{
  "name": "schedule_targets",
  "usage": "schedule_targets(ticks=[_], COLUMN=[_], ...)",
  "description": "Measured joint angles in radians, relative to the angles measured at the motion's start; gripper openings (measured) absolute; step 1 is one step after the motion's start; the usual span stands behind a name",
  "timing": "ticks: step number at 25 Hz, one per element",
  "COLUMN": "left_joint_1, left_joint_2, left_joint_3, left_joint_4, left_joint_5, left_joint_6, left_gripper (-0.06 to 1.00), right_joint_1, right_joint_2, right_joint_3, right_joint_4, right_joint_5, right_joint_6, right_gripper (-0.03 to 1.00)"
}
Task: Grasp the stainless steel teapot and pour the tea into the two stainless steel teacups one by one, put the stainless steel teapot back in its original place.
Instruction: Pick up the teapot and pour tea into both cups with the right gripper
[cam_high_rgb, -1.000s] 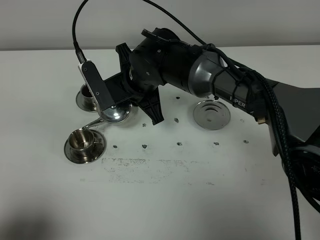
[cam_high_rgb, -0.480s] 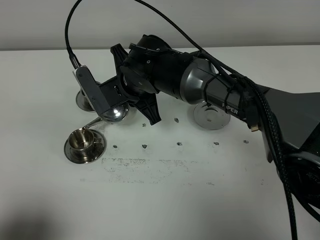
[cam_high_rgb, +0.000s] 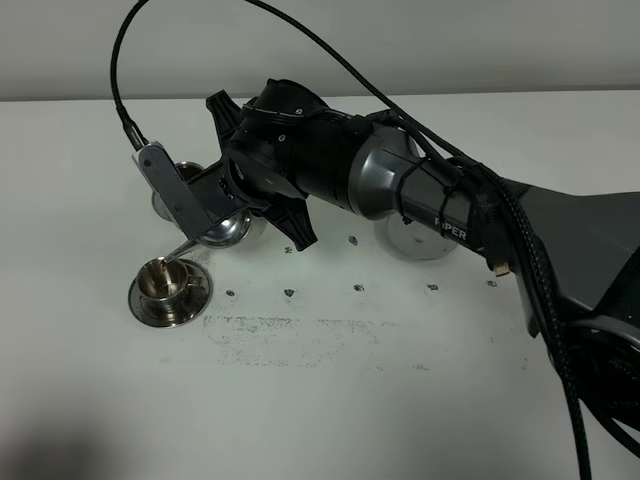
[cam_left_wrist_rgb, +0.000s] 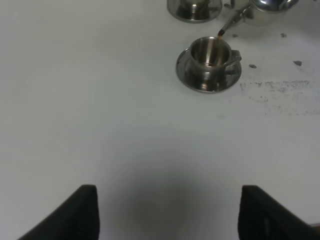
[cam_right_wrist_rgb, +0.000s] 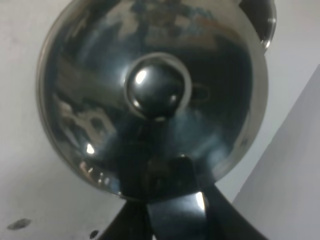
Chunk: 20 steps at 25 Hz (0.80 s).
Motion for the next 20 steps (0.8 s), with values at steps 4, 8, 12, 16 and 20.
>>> schedule_targets(ticks=[4, 8, 12, 16, 20], left_joint_1=[0.000, 0.000, 0.000, 0.000, 0.000], left_joint_2=[0.000, 0.000, 0.000, 0.000, 0.000], left_joint_3=[0.000, 0.000, 0.000, 0.000, 0.000], left_joint_4=[0.000, 0.000, 0.000, 0.000, 0.000], left_joint_5=[0.000, 0.000, 0.000, 0.000, 0.000], left_joint_6=[0.000, 0.000, 0.000, 0.000, 0.000], left_gripper=[0.58, 0.58, 0.58, 0.58, 0.58], right_joint_1=[0.004, 0.011, 0.021, 0.023, 0.030], right_joint_2=[0.000, 0.000, 0.000, 0.000, 0.000], right_joint_3=[0.000, 0.000, 0.000, 0.000, -0.001], right_joint_4=[-0.028, -0.064, -0.094, -0.107, -0.137], right_joint_5=[-0.001, -0.001, -0.002, -0.003, -0.003], right_joint_6=[0.009, 0.021, 0.023, 0.025, 0.025], right_gripper=[0.20, 0.20, 0.20, 0.20, 0.20])
